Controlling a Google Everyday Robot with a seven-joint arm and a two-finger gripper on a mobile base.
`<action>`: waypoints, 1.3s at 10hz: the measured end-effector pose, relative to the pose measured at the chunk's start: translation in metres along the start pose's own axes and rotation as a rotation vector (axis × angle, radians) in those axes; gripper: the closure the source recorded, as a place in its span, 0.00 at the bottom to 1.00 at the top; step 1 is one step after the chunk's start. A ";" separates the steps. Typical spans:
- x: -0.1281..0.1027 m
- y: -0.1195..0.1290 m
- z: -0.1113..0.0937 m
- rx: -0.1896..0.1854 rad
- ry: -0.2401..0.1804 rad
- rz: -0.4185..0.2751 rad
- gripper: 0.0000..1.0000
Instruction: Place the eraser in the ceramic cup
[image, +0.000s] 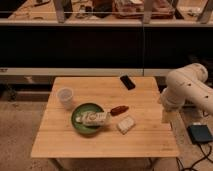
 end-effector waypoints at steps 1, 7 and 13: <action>0.000 0.000 0.000 0.000 0.000 0.000 0.35; 0.022 -0.067 0.038 0.008 -0.064 0.178 0.35; -0.008 -0.199 0.049 0.237 -0.198 0.210 0.35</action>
